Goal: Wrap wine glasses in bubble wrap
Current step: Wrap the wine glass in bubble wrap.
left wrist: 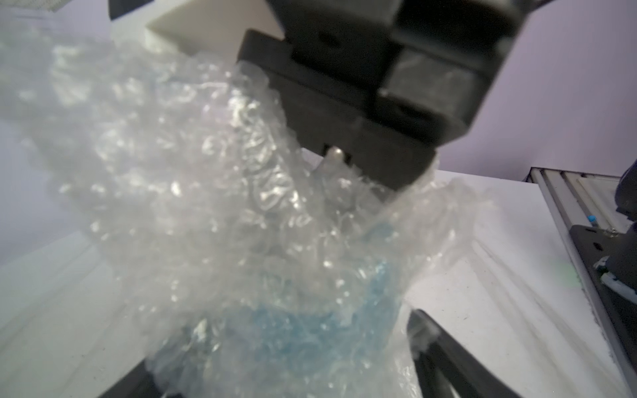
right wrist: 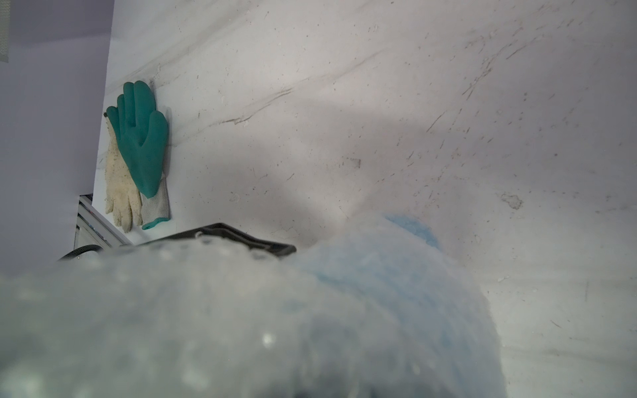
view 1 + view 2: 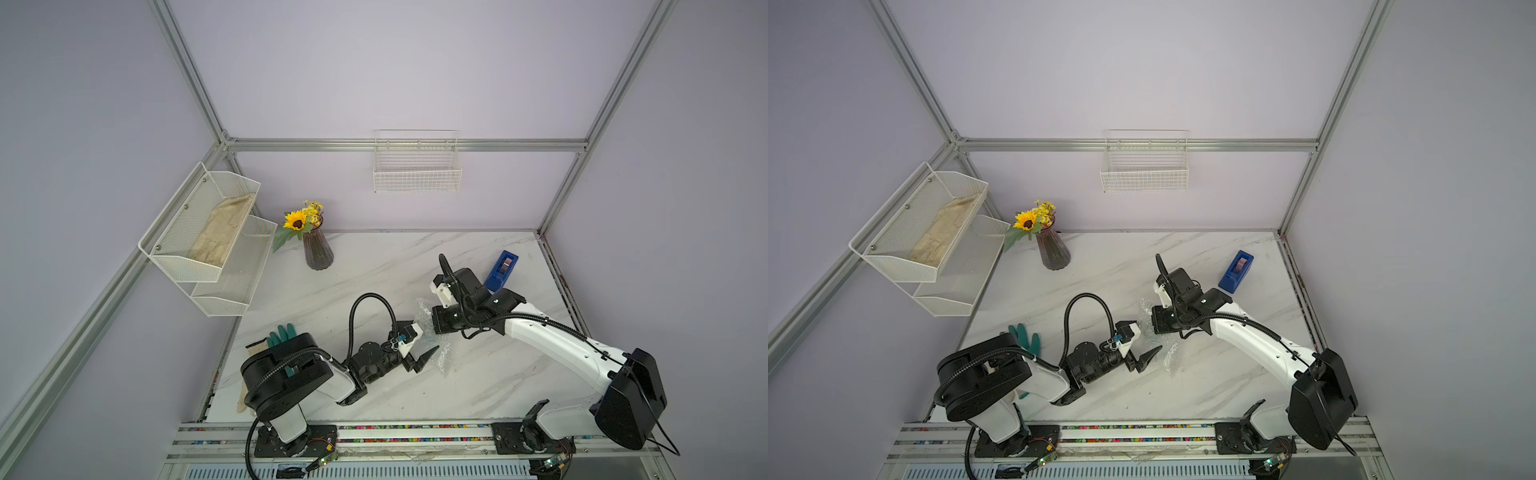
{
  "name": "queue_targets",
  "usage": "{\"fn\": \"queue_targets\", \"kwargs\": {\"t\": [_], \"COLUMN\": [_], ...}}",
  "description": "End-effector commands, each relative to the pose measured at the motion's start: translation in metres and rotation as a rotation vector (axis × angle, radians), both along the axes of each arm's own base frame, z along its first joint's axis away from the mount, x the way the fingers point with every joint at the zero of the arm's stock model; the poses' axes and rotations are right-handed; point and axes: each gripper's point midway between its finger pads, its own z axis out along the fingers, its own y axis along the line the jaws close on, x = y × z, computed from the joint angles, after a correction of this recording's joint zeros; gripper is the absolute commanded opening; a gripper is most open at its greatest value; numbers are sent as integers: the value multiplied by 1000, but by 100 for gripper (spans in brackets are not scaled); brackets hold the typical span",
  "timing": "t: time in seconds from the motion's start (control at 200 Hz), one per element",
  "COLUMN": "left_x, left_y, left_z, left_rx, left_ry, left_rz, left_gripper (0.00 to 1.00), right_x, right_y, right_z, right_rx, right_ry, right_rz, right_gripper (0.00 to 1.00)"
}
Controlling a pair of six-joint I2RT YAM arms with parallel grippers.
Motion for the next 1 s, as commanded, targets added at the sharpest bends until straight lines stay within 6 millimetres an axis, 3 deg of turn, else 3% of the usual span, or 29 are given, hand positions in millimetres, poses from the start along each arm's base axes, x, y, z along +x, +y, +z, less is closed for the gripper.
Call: {"fn": "queue_targets", "kwargs": {"t": [0.0,0.085,0.1,0.145,0.32,0.71,0.73,0.785,0.995], "left_x": [-5,3,3,6,-5,3,3,4,6], "left_y": [4,4,6,11,24,24,24,23,22], "left_z": [40,42,52,57,70,85,85,87,97], "left_rx": [-63,12,3,24,53,112,114,111,97], "left_ry": [-72,-9,-12,9,-26,27,29,28,20], "left_rz": [-12,22,32,61,47,-20,-20,-26,-30], "left_gripper": [96,95,94,92,94,80,79,79,76], "right_x": [-12,-12,-12,-10,-3,5,4,4,5], "right_y": [-10,-6,-5,-3,1,6,4,4,-3], "right_z": [-36,-33,-32,-29,-7,39,50,58,74], "right_rx": [-85,-68,-62,-48,-8,74,92,99,97], "right_ry": [91,88,85,77,35,-27,-52,-64,-95], "right_rz": [-9,-2,1,-1,-4,-24,-25,-28,-46], "right_gripper": [13,13,13,13,14,24,24,24,24]}}
